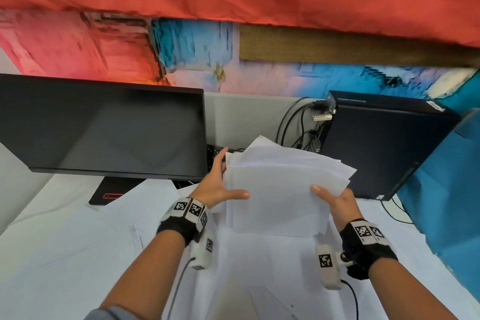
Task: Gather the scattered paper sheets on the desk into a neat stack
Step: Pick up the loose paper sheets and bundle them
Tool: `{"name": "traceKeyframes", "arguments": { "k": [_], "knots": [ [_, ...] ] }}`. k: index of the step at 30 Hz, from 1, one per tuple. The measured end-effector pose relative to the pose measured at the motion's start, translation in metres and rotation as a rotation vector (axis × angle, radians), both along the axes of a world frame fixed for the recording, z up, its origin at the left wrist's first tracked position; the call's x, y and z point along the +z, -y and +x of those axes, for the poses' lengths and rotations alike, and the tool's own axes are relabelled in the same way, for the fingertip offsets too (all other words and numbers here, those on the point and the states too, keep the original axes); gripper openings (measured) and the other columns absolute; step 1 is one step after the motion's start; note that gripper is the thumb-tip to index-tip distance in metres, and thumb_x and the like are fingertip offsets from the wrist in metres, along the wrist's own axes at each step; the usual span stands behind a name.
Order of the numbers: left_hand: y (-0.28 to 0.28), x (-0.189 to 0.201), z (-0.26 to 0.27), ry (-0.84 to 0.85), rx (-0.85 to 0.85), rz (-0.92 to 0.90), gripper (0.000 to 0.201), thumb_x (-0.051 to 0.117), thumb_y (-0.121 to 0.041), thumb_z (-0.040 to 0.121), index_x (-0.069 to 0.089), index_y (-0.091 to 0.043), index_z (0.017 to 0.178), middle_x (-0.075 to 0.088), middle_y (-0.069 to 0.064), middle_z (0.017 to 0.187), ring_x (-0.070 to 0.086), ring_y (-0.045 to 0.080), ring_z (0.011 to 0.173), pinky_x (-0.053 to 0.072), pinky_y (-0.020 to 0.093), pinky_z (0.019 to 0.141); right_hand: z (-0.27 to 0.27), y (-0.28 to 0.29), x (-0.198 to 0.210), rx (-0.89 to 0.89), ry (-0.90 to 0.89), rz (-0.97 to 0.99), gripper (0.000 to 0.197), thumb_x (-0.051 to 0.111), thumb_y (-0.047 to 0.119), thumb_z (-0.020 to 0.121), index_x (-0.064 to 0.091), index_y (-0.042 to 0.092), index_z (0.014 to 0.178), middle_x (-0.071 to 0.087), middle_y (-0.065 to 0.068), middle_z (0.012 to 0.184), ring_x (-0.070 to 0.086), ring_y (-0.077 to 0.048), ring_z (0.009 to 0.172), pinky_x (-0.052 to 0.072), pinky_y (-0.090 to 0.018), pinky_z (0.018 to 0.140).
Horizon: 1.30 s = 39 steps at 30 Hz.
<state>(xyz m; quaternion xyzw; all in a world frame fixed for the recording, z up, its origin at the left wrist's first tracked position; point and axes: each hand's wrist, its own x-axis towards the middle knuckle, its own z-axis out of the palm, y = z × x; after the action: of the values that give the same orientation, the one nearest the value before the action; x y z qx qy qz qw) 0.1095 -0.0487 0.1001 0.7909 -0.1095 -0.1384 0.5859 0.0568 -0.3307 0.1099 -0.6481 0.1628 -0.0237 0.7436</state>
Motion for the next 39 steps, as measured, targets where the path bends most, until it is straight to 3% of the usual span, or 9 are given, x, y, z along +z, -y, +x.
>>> {"name": "traceKeyframes", "arguments": {
  "k": [5,10,14,18,21,25,30,33,39],
  "knots": [
    [0.016,-0.052,-0.001,-0.143,0.131,-0.128,0.096,0.091,-0.040,0.048,0.047,-0.025,0.132,0.065,-0.009,0.118,0.062,0.008,0.110,0.051,0.034,0.095,0.004,-0.001,-0.017,-0.022,-0.009,0.048,0.033,0.063,-0.008,0.080,0.061,0.008,0.109,0.070,-0.008,0.098,0.067,-0.022,0.087,0.052,-0.027,0.065],
    [0.044,-0.063,0.002,-0.204,0.378,-0.326,0.045,0.078,-0.007,0.066,0.064,-0.010,0.108,0.070,0.003,0.095,0.066,0.031,0.096,0.054,0.024,0.066,0.009,-0.017,-0.029,-0.140,-0.038,0.011,0.029,0.054,-0.015,0.081,0.059,0.013,0.083,0.066,-0.002,0.072,0.062,-0.018,0.064,0.049,-0.023,0.055],
    [0.050,-0.043,0.004,-0.051,0.450,-0.310,0.036,0.077,-0.011,0.066,0.064,-0.012,0.100,0.068,-0.003,0.090,0.065,0.019,0.084,0.053,0.029,0.072,0.014,-0.013,-0.027,-0.154,0.073,-0.104,0.031,0.058,-0.013,0.082,0.058,-0.007,0.113,0.065,-0.013,0.107,0.063,-0.016,0.081,0.053,-0.014,0.069],
    [0.030,-0.028,0.000,0.225,0.453,-0.226,0.031,0.074,-0.002,0.078,0.058,-0.012,0.102,0.064,-0.008,0.095,0.061,-0.007,0.081,0.051,0.014,0.075,0.008,0.010,-0.025,-0.106,0.152,-0.099,0.038,0.053,-0.015,0.083,0.056,0.005,0.116,0.069,-0.001,0.100,0.067,-0.008,0.087,0.054,-0.024,0.079],
    [0.014,-0.043,-0.009,0.248,0.474,-0.252,0.021,0.060,0.003,0.086,0.054,-0.015,0.096,0.060,-0.012,0.086,0.057,-0.005,0.077,0.048,0.014,0.074,0.000,0.012,-0.033,-0.075,0.144,-0.097,0.039,0.046,-0.018,0.080,0.058,0.011,0.105,0.071,0.005,0.091,0.065,-0.014,0.088,0.051,-0.030,0.080],
    [0.008,-0.061,-0.018,0.275,0.565,-0.163,0.027,0.050,-0.003,0.092,0.047,-0.025,0.076,0.036,-0.008,0.067,0.034,-0.004,0.059,0.033,0.013,0.061,-0.004,-0.009,-0.040,-0.030,0.102,-0.109,0.040,0.047,-0.016,0.079,0.059,0.013,0.104,0.071,0.014,0.086,0.066,-0.003,0.083,0.051,-0.020,0.073],
    [0.007,-0.067,-0.020,0.248,0.613,-0.213,0.026,0.042,-0.003,0.095,0.042,-0.021,0.076,0.037,-0.008,0.073,0.035,0.000,0.065,0.033,0.011,0.063,0.004,-0.018,-0.035,0.040,0.091,-0.059,0.067,0.046,-0.013,0.064,0.051,0.005,0.128,0.066,-0.003,0.108,0.066,-0.011,0.099,0.054,-0.024,0.078],
    [0.013,-0.067,-0.025,0.226,0.578,-0.256,0.028,0.039,0.000,0.096,0.039,-0.021,0.077,0.036,-0.010,0.074,0.035,0.001,0.067,0.033,0.013,0.064,0.006,-0.018,-0.040,0.130,0.084,-0.106,0.084,0.052,-0.009,0.057,0.039,0.013,0.138,0.054,-0.013,0.131,0.053,-0.026,0.122,0.050,-0.039,0.094],
    [0.020,-0.071,-0.031,0.198,0.570,-0.384,0.023,0.041,0.001,0.088,0.047,-0.020,0.082,0.053,0.004,0.107,0.051,0.013,0.096,0.041,0.022,0.088,0.014,-0.020,-0.045,-0.015,0.083,-0.188,0.031,0.058,0.005,0.091,0.057,0.001,0.122,0.067,-0.002,0.104,0.068,-0.003,0.088,0.053,-0.018,0.074]
  ]
}}
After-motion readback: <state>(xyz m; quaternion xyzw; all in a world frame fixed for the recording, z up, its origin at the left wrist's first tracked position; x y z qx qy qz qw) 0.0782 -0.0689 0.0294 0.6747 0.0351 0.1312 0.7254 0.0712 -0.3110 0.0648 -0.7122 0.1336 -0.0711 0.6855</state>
